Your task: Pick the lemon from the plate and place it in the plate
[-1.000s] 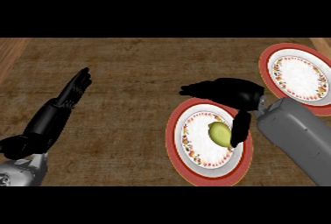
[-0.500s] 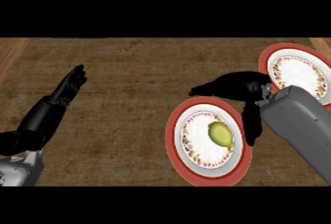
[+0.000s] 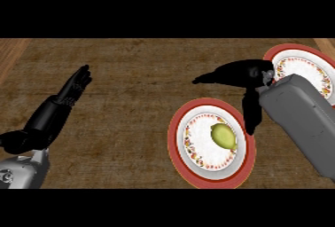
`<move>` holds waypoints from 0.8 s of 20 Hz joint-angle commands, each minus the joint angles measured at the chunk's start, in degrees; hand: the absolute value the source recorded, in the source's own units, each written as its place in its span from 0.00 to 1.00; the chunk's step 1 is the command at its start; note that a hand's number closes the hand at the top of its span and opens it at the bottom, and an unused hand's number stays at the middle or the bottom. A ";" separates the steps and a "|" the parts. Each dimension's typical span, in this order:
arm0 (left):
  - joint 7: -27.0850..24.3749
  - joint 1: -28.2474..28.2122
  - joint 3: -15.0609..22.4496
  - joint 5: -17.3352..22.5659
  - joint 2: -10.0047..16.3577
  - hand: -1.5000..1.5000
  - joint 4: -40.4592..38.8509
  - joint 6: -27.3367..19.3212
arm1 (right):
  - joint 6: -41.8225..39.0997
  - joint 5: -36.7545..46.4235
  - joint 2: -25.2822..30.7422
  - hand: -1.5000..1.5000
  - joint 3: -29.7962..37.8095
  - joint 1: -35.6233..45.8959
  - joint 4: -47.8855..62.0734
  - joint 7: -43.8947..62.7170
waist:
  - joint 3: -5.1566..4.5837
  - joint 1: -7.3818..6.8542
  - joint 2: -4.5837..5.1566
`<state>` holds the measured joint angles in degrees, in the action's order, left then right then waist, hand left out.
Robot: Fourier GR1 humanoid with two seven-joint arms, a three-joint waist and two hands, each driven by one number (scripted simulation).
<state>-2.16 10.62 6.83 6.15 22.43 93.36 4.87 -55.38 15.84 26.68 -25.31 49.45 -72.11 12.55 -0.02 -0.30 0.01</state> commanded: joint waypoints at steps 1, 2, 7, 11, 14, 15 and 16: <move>1.51 1.01 -0.87 -0.78 -0.81 0.50 -0.60 1.23 | -4.54 1.09 -0.83 0.00 1.84 -1.11 0.51 -1.01 | 0.01 0.10 0.00; -2.90 -2.94 -1.08 -0.95 -0.18 0.50 0.08 2.39 | -4.99 1.28 -2.84 0.00 2.17 2.68 4.75 -0.75 | 0.00 -0.41 0.06; 2.55 1.98 -1.87 -1.51 -2.01 0.50 0.47 1.52 | -4.65 7.39 -3.07 0.00 -0.11 2.57 8.27 -6.61 | 0.03 -0.43 0.14; -1.00 0.17 -1.16 -3.45 -4.21 0.50 -1.76 1.49 | -3.74 11.17 -4.03 0.00 -2.69 -0.75 6.90 -8.90 | 0.01 -0.23 0.15; -0.04 -3.09 -3.91 -1.84 -0.78 0.50 2.05 4.71 | -3.88 13.02 -5.28 0.00 -3.99 -4.99 2.90 -7.19 | 0.02 -0.03 -0.08; -0.64 -2.21 -3.04 -2.65 -2.67 0.50 1.19 3.93 | -0.85 16.86 -3.23 0.00 -5.75 -3.93 6.94 -13.62 | 0.03 -0.31 0.11; 3.01 -2.02 -2.88 -2.67 -2.78 0.50 4.38 3.08 | -3.53 16.38 -0.57 0.00 -5.28 -4.81 4.93 -14.43 | 0.04 -0.16 0.01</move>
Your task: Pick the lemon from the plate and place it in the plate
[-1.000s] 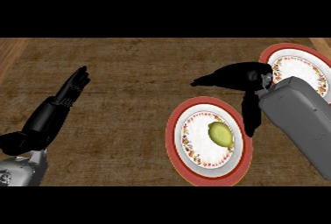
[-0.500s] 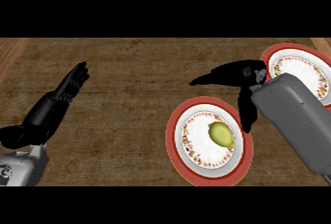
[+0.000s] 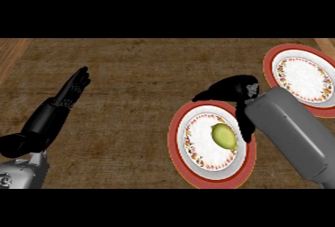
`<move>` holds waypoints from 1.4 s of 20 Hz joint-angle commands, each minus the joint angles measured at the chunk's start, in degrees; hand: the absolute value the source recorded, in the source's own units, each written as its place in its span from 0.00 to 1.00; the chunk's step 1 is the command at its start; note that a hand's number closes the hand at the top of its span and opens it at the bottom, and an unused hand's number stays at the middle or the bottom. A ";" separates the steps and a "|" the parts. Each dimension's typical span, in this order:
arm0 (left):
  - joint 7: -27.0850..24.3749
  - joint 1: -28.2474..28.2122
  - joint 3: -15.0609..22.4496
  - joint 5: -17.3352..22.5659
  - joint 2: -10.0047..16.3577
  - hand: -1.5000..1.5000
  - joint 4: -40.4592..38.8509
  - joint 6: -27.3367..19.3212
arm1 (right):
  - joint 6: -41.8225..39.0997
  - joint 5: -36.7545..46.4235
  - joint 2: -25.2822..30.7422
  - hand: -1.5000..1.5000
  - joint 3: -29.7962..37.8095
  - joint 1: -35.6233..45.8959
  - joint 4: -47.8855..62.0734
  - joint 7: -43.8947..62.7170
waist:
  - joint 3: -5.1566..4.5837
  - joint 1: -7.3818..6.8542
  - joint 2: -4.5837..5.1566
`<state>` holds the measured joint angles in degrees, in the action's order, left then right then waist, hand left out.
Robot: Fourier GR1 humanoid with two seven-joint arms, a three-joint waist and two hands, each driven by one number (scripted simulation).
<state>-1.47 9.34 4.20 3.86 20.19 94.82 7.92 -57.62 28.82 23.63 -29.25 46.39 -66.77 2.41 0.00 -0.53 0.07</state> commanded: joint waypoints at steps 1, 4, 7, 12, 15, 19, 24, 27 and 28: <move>-0.40 0.78 1.12 -2.30 -2.67 0.50 -1.40 -0.64 | 0.82 5.25 -1.00 0.00 -2.21 -0.37 3.95 -4.26 | 0.01 0.00 0.10; 1.62 2.38 -1.27 -0.74 -1.71 0.50 -1.99 1.25 | 2.06 7.70 -0.94 0.00 -2.87 -3.81 2.71 -5.10 | 0.01 0.21 0.04; 4.81 1.05 -0.33 -2.17 -3.16 0.50 2.71 -0.06 | -0.03 8.93 -1.37 0.00 -3.06 -6.17 -0.19 -4.98 | 0.01 0.29 -0.07; -0.36 -1.29 -1.59 -2.58 -3.14 0.50 0.08 2.05 | 3.63 13.79 -1.44 0.00 -6.98 -8.48 2.95 -8.81 | 0.00 0.01 0.04; -1.05 0.95 -1.92 -4.01 -4.79 0.50 -2.48 1.31 | 4.15 16.22 -1.62 0.00 -7.40 -9.87 2.85 -10.25 | 0.00 0.27 0.02; 2.09 4.87 -3.08 -3.36 -4.22 0.50 -2.68 2.68 | 8.53 19.26 -2.78 0.00 -8.59 -9.70 6.92 -12.58 | 0.02 0.21 0.12; 2.36 1.07 -3.21 -3.80 -4.41 0.50 0.15 3.18 | 6.97 20.60 -1.29 1.00 -11.15 -10.04 1.99 -17.76 | 0.01 0.11 -0.02; 1.80 2.22 -4.48 -2.52 -3.86 0.50 -0.10 4.26 | 14.36 21.89 0.02 1.00 -10.89 -8.03 7.47 -25.13 | 0.04 -0.41 0.21; 5.05 3.82 -3.06 -3.96 -5.16 0.50 0.78 2.64 | 15.31 22.59 -0.90 1.00 -11.42 -12.39 2.93 -22.05 | 0.03 0.37 -0.03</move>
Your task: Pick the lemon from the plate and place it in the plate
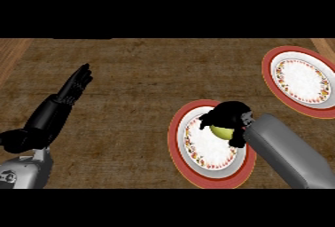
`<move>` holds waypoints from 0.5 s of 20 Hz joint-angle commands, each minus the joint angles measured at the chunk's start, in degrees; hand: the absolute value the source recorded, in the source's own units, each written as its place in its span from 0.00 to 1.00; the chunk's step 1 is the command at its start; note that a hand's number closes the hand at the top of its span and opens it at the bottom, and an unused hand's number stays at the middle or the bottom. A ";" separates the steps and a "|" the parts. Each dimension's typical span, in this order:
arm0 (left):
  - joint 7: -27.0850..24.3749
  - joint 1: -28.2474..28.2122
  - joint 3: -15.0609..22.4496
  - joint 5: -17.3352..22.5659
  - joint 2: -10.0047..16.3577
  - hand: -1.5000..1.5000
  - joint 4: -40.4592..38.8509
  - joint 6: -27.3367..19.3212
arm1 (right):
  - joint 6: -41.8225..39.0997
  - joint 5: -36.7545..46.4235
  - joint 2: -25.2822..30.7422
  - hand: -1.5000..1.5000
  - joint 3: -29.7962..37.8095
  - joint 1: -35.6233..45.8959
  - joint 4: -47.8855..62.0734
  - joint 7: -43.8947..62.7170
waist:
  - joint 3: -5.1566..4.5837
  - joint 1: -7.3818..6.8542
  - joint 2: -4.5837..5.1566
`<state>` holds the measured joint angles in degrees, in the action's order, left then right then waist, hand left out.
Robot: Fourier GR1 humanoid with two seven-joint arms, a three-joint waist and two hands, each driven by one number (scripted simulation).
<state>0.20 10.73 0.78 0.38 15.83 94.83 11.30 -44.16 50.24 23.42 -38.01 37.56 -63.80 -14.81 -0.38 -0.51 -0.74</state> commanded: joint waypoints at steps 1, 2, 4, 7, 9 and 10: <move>-2.16 0.52 -1.63 -0.07 0.88 0.50 -2.22 1.62 | 0.85 2.35 -1.21 1.00 -1.55 -0.51 1.49 -5.23 | 0.38 0.16 0.83; 1.29 -2.22 0.35 -0.28 -0.84 0.50 3.91 0.10 | 3.79 2.56 -1.84 1.00 -1.06 -0.95 4.61 -6.59 | 0.41 -0.29 0.81; 1.22 1.68 -0.88 -0.28 -1.12 0.50 -1.07 0.36 | 1.58 1.91 -0.82 1.00 2.32 -2.29 -0.17 -4.77 | 0.38 0.52 0.73; -0.08 0.47 -0.68 -0.82 -0.58 0.50 0.74 0.28 | 4.82 1.60 -6.02 1.00 12.46 1.43 9.91 10.67 | 0.41 -0.32 1.16; -0.52 -0.98 -0.74 -1.39 -0.73 0.50 0.80 -0.46 | 6.85 2.49 0.04 1.00 19.40 2.59 12.78 18.86 | 0.26 1.30 1.34; -0.66 -0.60 -0.96 -1.15 -0.79 0.50 0.71 -0.48 | 8.32 2.64 1.84 1.00 21.29 2.19 13.89 20.88 | 0.26 2.68 1.89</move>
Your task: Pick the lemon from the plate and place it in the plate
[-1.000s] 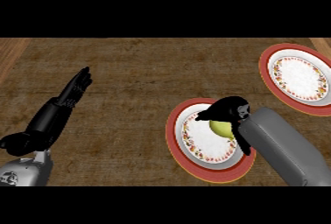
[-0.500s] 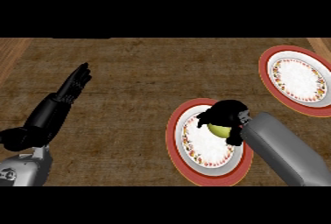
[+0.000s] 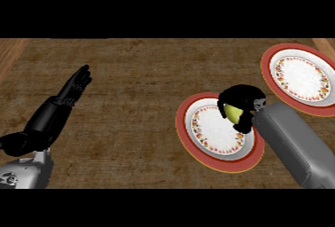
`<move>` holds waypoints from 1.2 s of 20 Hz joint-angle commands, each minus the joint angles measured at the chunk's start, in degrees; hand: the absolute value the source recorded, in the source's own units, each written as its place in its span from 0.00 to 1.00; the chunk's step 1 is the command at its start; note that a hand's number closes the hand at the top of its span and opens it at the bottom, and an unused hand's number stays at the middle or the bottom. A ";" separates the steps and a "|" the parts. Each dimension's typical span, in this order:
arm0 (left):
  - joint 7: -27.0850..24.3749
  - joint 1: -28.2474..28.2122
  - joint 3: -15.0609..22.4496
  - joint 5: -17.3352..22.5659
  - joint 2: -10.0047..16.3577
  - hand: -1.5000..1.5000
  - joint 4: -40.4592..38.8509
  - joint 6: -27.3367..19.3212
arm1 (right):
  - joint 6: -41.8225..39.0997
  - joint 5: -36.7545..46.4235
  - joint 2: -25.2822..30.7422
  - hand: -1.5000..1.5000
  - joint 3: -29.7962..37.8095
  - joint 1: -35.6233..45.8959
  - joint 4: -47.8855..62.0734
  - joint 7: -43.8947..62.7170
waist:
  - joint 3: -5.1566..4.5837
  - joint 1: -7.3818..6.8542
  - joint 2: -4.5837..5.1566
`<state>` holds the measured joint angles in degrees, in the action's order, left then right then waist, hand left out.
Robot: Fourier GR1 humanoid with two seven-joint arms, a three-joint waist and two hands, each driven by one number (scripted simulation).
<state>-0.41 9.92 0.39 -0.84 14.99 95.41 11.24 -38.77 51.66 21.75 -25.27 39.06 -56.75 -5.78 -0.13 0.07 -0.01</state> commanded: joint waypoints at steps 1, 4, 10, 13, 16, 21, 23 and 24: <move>0.21 -0.50 -0.40 -0.11 0.10 0.50 0.07 -0.38 | 3.74 1.14 4.69 1.00 10.65 1.53 7.35 14.34 | -0.07 2.42 0.96; 0.02 -0.38 -0.50 -0.01 0.23 0.50 0.17 -0.24 | 7.19 2.26 7.01 1.00 15.64 4.03 9.79 23.54 | -0.22 2.17 1.32; -0.45 0.46 0.18 -0.17 0.40 0.50 0.76 0.41 | 16.89 5.79 8.94 1.00 24.52 11.71 13.14 46.76 | -0.23 -2.33 2.05; -0.85 0.97 1.01 0.18 0.02 0.50 1.13 1.11 | 22.04 8.29 9.07 1.00 27.61 15.89 14.52 59.09 | -0.25 -5.31 2.70; -0.61 2.41 2.71 0.05 -0.58 0.50 1.10 1.92 | 27.58 11.32 7.72 1.00 29.29 20.18 15.36 71.27 | -0.19 -7.35 3.36; -0.74 3.83 4.26 0.32 -0.80 0.50 1.48 3.36 | 33.15 19.12 8.15 1.00 29.59 24.91 19.83 85.70 | -0.27 -10.31 4.07; -0.70 4.81 4.72 -0.20 -1.55 0.50 1.11 2.71 | 34.88 22.29 8.16 1.00 29.45 26.73 20.96 88.80 | -0.26 -10.31 4.15; -0.61 4.95 4.69 -0.26 -1.22 0.50 1.45 2.92 | 35.13 23.68 9.59 1.00 29.85 27.55 21.91 89.44 | -0.20 -10.46 4.05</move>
<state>-1.08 13.75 4.37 -0.92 14.04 96.66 13.87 -7.60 70.34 30.76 4.19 62.95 -37.50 67.21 -0.37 -9.30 3.87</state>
